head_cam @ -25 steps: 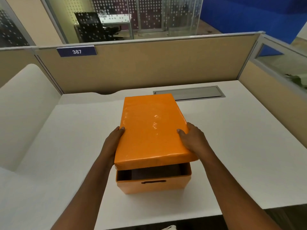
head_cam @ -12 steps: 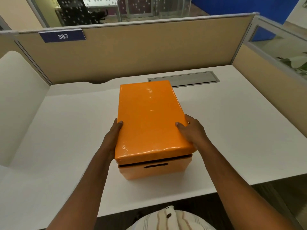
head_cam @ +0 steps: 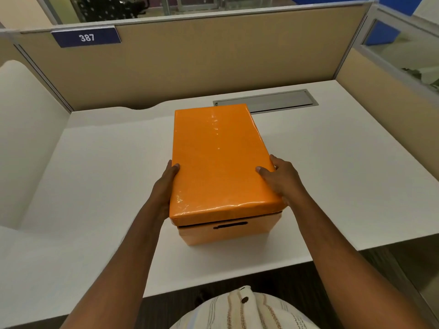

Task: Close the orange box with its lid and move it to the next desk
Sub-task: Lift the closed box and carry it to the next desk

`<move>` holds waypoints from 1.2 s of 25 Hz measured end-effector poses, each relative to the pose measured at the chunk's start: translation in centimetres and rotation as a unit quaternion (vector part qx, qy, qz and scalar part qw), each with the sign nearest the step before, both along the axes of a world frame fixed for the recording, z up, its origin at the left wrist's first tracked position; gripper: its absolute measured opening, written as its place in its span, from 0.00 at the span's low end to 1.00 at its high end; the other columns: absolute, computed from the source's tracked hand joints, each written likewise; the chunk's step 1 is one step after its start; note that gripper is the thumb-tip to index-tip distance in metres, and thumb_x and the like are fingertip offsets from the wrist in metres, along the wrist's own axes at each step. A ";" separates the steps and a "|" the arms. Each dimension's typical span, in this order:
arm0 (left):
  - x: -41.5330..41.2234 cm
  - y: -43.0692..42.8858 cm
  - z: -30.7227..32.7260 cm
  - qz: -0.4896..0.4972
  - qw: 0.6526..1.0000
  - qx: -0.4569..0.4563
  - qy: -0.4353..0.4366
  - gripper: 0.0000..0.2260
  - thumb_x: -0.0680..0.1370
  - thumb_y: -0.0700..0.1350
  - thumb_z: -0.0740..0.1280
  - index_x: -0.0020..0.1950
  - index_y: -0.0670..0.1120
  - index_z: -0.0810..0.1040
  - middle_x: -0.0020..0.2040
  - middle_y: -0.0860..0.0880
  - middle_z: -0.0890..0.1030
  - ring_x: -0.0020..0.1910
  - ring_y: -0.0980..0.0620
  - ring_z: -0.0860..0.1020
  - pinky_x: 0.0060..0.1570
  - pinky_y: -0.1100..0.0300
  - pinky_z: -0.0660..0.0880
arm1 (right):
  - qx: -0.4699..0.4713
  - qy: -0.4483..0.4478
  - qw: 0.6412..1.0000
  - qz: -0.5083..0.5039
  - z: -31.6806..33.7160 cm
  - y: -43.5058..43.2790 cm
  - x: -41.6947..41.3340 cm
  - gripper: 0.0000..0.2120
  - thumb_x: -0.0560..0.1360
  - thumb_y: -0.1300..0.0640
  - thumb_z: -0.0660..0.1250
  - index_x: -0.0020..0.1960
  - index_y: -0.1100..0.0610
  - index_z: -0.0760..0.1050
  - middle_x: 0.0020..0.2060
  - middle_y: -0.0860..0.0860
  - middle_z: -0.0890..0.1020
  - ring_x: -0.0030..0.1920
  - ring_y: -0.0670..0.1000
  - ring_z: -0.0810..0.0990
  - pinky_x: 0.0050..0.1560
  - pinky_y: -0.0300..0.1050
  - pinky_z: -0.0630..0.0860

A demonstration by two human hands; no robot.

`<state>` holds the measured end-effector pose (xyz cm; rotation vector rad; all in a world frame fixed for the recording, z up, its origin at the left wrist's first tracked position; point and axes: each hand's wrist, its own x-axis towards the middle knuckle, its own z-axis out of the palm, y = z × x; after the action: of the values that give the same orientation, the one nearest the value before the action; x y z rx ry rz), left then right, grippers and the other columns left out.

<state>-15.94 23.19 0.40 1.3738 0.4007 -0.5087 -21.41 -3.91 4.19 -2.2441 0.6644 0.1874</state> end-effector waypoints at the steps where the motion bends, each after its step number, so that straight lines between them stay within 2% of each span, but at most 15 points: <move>1: 0.1 0.0 0.0 0.002 1.000 0.002 0.002 0.17 0.75 0.62 0.64 0.60 0.57 0.71 0.41 0.51 0.87 0.35 0.49 0.86 0.26 0.54 0.80 | -0.004 -0.002 1.000 0.000 0.0 -0.1 0.1 0.35 0.74 0.41 0.61 0.76 0.53 0.55 0.73 0.55 0.65 0.69 0.64 0.68 0.64 0.61 0.67; 3: 0.3 0.0 0.1 -0.001 1.000 0.005 0.003 0.18 0.74 0.63 0.63 0.61 0.57 0.71 0.39 0.52 0.87 0.34 0.50 0.86 0.25 0.55 0.79 | -0.004 -0.003 1.000 0.001 0.0 -0.1 0.2 0.35 0.74 0.40 0.61 0.76 0.53 0.55 0.73 0.55 0.65 0.69 0.64 0.68 0.65 0.61 0.67; 6: 0.0 -0.1 -0.1 -0.009 1.000 0.015 0.008 0.26 0.74 0.64 0.62 0.69 0.55 0.68 0.50 0.49 0.83 0.36 0.49 0.86 0.26 0.55 0.80 | -0.002 -0.006 1.000 0.002 -0.3 0.1 -0.1 0.35 0.74 0.41 0.61 0.76 0.53 0.55 0.73 0.55 0.65 0.69 0.64 0.68 0.65 0.61 0.67; 11: -0.6 -0.2 -0.3 -0.013 1.000 0.019 -0.002 0.29 0.75 0.64 0.61 0.74 0.57 0.62 0.65 0.46 0.77 0.51 0.45 0.81 0.29 0.55 0.81 | 0.013 -0.011 1.000 -0.018 -1.1 0.3 -0.7 0.35 0.75 0.41 0.62 0.76 0.53 0.55 0.73 0.55 0.66 0.68 0.63 0.68 0.65 0.62 0.67; 17: -1.0 -0.6 -0.4 -0.003 1.000 0.022 -0.018 0.26 0.76 0.63 0.60 0.72 0.57 0.66 0.62 0.48 0.79 0.48 0.48 0.82 0.30 0.57 0.81 | 0.015 -0.013 1.000 -0.022 -1.5 0.4 -0.7 0.35 0.75 0.42 0.62 0.76 0.52 0.54 0.73 0.55 0.66 0.68 0.63 0.68 0.65 0.62 0.66; 21: -0.8 -0.1 -0.3 -0.029 0.999 -0.017 -0.001 0.25 0.76 0.62 0.61 0.71 0.57 0.67 0.60 0.48 0.80 0.45 0.47 0.86 0.32 0.53 0.81 | 0.011 -0.004 1.000 -0.018 -1.5 0.2 -0.7 0.35 0.75 0.42 0.62 0.76 0.52 0.54 0.73 0.55 0.65 0.68 0.63 0.68 0.65 0.62 0.66; 27: -0.9 -0.3 0.0 -0.030 0.999 -0.010 -0.001 0.26 0.77 0.61 0.59 0.74 0.56 0.63 0.64 0.47 0.78 0.54 0.45 0.81 0.37 0.51 0.82 | -0.005 0.005 1.000 -0.006 -1.7 0.5 -0.8 0.35 0.76 0.42 0.60 0.76 0.52 0.51 0.73 0.55 0.64 0.69 0.64 0.67 0.65 0.61 0.66; 30: -1.4 -0.6 0.4 -0.001 1.000 -0.006 0.007 0.24 0.77 0.61 0.61 0.70 0.54 0.69 0.63 0.46 0.79 0.51 0.45 0.83 0.40 0.50 0.82 | 0.006 0.022 1.000 0.010 -1.7 0.3 -0.7 0.35 0.76 0.43 0.59 0.77 0.52 0.48 0.74 0.55 0.62 0.70 0.64 0.66 0.65 0.61 0.65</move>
<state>-17.38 22.64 0.76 1.3590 0.4065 -0.5227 -22.12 -3.65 2.50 -2.2411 0.6626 0.2517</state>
